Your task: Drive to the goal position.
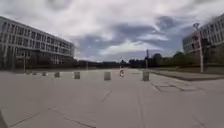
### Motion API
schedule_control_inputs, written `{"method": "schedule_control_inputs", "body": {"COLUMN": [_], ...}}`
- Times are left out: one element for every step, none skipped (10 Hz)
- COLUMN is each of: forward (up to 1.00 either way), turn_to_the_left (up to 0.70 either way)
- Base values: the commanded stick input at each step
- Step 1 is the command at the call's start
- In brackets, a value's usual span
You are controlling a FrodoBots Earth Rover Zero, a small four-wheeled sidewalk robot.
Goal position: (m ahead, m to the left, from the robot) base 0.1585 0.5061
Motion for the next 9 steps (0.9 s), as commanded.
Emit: {"method": "schedule_control_inputs", "body": {"forward": [0.70,0.70,0.70,0.70,0.70,0.70,0.70,0.70,0.70], "turn_to_the_left": [-0.23,-0.21,-0.19,-0.18,-0.16,-0.14,-0.13,-0.11,-0.09]}}
